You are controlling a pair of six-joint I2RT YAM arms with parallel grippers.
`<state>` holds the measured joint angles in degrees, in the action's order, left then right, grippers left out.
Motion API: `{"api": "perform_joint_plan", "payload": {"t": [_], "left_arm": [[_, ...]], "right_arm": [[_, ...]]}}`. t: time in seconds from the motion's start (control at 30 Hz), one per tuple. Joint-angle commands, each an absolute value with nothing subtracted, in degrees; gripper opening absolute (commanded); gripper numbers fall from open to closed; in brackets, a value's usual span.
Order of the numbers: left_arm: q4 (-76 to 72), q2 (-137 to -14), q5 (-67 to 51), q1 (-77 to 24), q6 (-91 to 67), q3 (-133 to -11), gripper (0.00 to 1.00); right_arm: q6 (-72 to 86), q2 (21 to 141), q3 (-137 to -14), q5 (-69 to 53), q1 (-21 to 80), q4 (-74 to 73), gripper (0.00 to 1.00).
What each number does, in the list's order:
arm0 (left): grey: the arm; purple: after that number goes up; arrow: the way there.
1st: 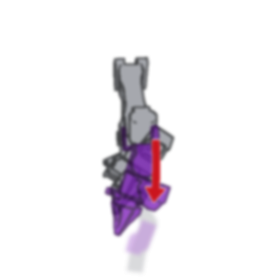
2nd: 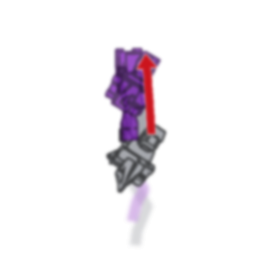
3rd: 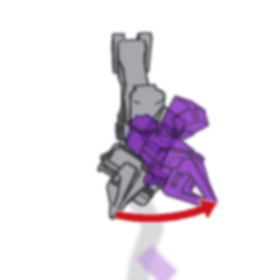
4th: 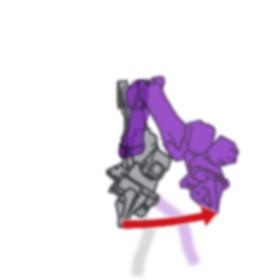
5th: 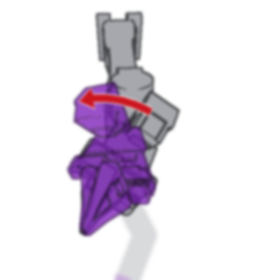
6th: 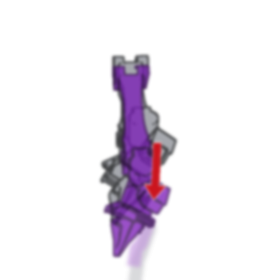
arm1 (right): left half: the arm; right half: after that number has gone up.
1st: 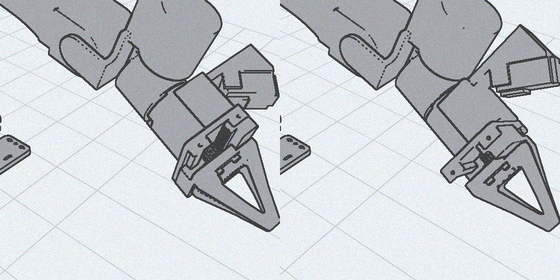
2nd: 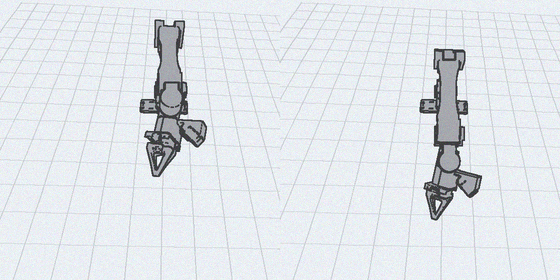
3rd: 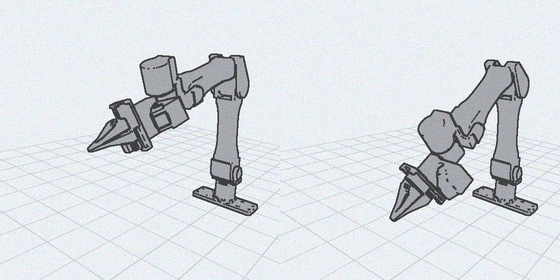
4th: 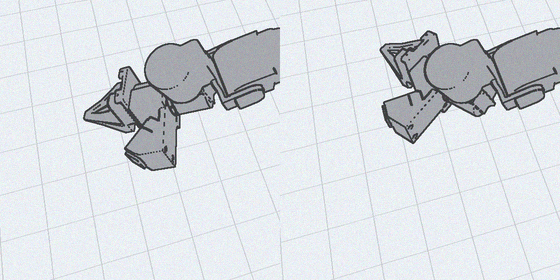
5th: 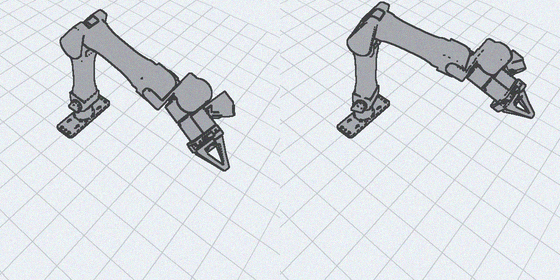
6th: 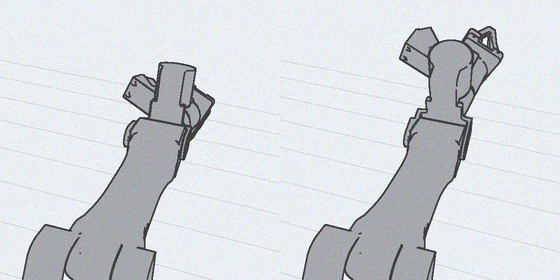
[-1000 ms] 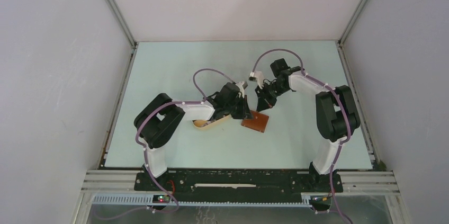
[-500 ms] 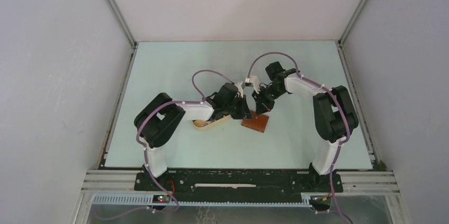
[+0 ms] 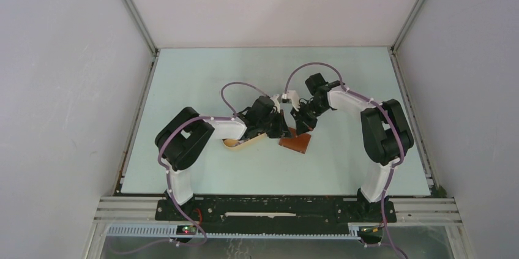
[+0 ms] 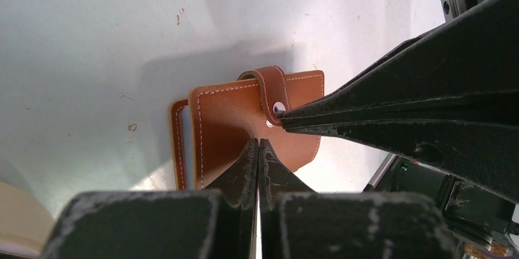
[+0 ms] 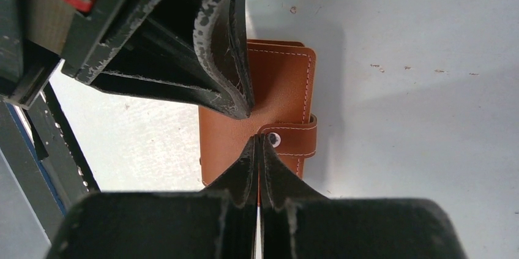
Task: Put the credit cards into the card holder
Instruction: Close the card holder at the center of the board.
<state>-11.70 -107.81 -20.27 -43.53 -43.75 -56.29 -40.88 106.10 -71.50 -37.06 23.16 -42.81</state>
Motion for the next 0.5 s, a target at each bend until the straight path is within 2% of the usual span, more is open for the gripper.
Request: {"api": "perform_joint_plan", "payload": {"t": [0.0, 0.47], "left_arm": [[-11.25, -109.05, -20.83, -43.42, -43.06, -54.75, 0.0], [-11.34, -109.17, -21.05, -43.43, -43.24, -54.8, 0.0]], "right_arm": [[-42.19, 104.69, -70.84, -36.89, 24.91, -45.34, 0.0], [-41.22, 104.14, -70.84, -37.3, 26.66, -45.35, 0.0]]}}
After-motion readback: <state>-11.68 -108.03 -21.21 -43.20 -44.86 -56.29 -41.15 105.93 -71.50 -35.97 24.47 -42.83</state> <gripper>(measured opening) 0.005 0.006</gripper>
